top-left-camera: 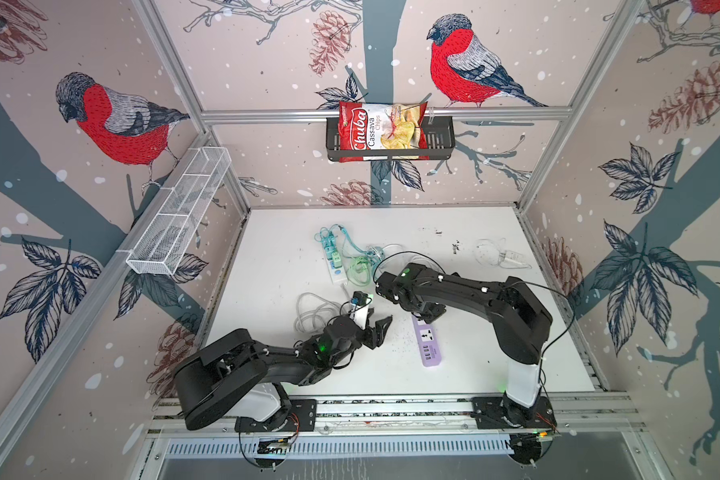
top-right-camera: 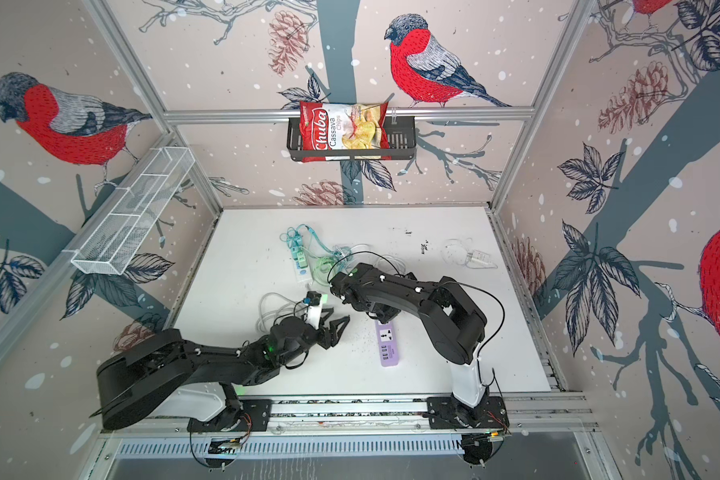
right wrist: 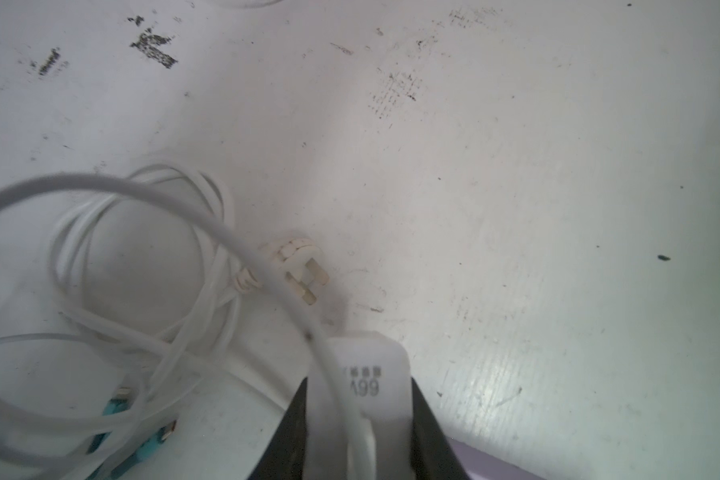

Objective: Insert the plug

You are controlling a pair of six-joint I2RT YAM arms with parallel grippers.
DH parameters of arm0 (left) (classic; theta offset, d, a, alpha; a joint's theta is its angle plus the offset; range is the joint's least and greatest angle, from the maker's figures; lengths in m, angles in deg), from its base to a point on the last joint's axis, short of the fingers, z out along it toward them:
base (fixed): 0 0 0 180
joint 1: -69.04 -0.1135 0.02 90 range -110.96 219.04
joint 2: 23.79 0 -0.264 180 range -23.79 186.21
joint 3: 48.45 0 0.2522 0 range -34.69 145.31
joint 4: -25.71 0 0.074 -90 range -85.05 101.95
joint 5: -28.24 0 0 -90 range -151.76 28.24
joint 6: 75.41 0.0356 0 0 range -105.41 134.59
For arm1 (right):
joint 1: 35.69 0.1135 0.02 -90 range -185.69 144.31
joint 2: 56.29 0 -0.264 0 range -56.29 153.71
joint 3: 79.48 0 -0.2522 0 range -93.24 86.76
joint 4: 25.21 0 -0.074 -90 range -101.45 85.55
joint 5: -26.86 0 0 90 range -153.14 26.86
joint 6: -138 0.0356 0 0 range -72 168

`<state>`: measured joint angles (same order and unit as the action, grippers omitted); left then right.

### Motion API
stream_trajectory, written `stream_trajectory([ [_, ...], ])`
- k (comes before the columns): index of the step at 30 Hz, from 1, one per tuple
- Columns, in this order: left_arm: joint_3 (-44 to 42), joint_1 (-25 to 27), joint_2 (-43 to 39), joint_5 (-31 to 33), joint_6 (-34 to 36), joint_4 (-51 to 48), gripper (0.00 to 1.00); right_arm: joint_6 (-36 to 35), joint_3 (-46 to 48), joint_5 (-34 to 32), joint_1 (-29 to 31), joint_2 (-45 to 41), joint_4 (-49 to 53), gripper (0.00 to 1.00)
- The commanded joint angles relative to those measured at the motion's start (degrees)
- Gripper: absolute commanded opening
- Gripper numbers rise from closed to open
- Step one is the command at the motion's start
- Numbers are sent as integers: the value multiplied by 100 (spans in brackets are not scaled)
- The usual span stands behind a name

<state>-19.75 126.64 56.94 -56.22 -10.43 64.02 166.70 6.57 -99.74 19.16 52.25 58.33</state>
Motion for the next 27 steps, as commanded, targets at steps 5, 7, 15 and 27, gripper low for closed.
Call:
stream_trajectory([
  [5,227,1107,581,-251,-24,315,59,-373,803,-429,-414,-1139,-492,0],
  [7,320,1324,760,-202,-154,276,57,-667,1039,-466,-537,-1426,-724,0],
  [15,1350,1756,2237,-392,-219,364,54,-1722,1677,-487,-961,-2379,-1311,0],
  [27,3553,1344,3675,-1596,236,0,55,-3725,2684,298,-2181,-3868,-2339,0],
])
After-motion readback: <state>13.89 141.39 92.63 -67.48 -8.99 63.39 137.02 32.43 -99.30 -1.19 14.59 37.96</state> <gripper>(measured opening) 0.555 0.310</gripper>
